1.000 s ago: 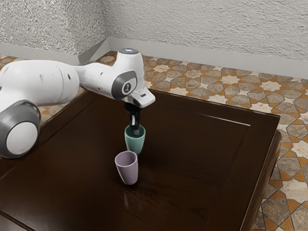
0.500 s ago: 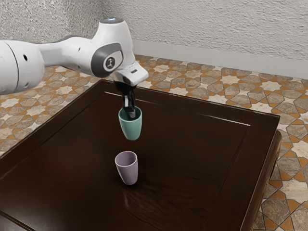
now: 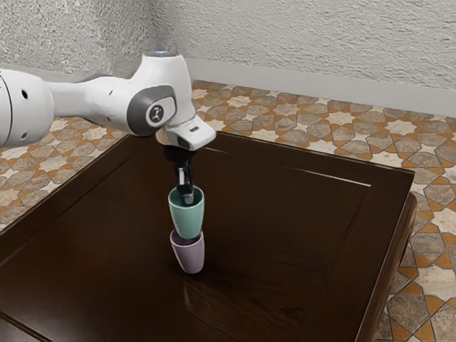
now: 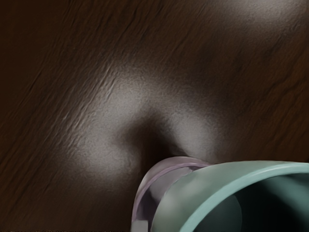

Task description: Place the left cup onto the right cup

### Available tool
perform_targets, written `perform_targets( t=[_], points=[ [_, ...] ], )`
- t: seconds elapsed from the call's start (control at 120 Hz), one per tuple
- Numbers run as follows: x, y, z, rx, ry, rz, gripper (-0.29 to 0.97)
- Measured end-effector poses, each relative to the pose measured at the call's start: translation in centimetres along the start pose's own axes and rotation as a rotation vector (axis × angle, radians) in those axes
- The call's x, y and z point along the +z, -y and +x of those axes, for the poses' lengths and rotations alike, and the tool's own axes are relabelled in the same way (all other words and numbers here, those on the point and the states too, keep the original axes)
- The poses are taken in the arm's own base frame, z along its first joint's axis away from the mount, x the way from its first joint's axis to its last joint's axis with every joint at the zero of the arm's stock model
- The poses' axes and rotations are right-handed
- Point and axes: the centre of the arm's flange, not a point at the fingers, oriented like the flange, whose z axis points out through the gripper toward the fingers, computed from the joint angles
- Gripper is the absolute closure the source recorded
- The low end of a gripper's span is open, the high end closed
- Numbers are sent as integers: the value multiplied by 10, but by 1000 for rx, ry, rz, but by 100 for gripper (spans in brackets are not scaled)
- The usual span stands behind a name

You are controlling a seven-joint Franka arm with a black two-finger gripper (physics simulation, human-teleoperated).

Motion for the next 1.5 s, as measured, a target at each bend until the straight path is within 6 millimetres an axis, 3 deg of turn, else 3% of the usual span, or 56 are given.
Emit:
perform_targets(
  t=[0.517,0.883,1.05,1.15,1.3,1.5],
  points=[
    [13,4,-3,-48,22,-10,79],
    [48,13,-1,-67,60,-37,78],
    [48,13,0,-65,59,-36,41],
    [40,13,-1,-63,50,-26,26],
    [22,9,0,-57,29,-7,13],
    [-5,5,-3,-52,5,15,5]
  ],
)
